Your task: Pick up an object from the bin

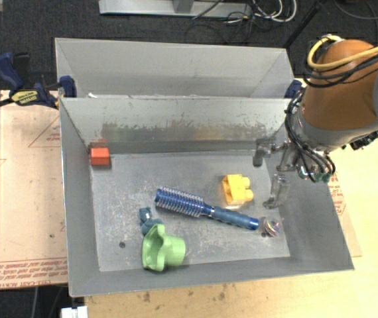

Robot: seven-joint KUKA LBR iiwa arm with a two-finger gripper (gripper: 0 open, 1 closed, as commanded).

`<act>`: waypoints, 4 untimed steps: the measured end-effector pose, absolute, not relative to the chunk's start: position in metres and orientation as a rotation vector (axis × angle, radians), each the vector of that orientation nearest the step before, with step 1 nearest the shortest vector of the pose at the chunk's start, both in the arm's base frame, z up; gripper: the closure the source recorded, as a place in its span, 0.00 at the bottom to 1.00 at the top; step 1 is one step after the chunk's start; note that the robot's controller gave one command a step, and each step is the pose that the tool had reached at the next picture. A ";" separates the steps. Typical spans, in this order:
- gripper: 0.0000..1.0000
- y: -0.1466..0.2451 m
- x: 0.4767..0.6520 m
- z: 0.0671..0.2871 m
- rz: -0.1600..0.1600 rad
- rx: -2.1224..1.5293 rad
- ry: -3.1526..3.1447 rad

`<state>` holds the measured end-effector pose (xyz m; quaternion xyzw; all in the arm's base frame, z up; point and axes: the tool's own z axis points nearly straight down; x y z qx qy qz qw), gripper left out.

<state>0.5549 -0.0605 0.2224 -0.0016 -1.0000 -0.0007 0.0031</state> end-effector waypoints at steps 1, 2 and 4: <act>0.00 0.050 0.603 0.134 -0.008 -0.001 -3.141; 0.00 0.048 0.569 0.067 -0.003 0.085 -3.132; 1.00 0.040 0.555 0.225 -0.001 0.260 -3.140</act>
Offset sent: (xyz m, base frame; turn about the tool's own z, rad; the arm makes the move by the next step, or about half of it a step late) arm 0.0484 0.1034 -0.0839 0.0068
